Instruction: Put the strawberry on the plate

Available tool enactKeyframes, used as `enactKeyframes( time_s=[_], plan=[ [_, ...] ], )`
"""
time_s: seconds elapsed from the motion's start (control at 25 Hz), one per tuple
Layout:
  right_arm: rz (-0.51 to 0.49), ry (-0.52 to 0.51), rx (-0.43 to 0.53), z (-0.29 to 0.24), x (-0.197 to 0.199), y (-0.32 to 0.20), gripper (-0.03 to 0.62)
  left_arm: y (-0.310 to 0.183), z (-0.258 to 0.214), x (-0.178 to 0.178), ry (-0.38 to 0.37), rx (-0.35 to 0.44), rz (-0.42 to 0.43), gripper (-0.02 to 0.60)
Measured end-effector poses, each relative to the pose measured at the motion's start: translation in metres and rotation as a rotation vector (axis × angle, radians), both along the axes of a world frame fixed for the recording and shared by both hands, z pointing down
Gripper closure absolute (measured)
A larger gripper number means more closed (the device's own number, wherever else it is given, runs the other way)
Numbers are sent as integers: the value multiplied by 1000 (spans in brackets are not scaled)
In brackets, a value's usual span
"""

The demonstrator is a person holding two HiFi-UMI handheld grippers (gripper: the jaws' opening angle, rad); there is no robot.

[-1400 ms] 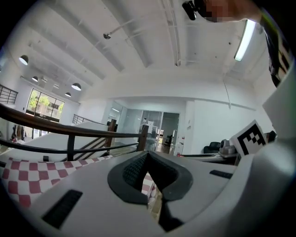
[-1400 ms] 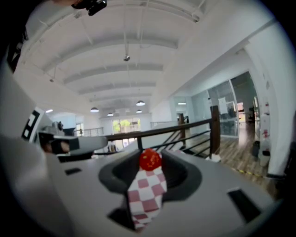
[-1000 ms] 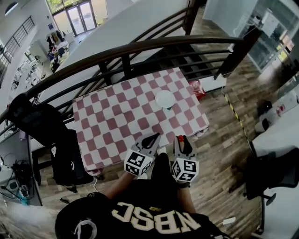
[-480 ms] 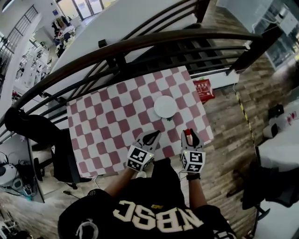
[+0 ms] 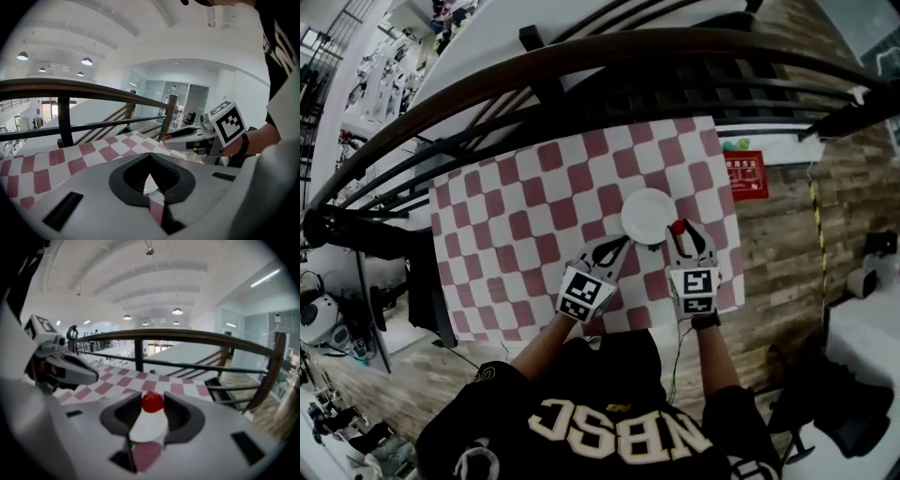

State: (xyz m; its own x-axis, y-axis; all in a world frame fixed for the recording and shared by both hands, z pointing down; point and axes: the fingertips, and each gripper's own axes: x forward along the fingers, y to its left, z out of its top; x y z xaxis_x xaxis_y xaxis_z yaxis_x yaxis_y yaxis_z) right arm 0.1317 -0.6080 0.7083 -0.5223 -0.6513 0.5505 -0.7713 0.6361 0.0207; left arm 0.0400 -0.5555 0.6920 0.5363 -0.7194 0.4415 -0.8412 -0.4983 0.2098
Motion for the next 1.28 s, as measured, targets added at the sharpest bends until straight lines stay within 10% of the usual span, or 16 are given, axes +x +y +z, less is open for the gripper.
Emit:
enactKeyframes(
  time_s=[0.68, 0.96, 1.28],
  plan=[
    [-189, 175, -191, 133, -60, -14, 441, -41, 78, -23, -50, -92, -157, 572],
    [-200, 194, -198, 127, -61, -10, 427, -29, 60, -27, -36, -80, -170, 572],
    [9, -39, -96, 22, -54, 4, 414, 14, 5, -35, 20, -15, -141, 572]
  ],
)
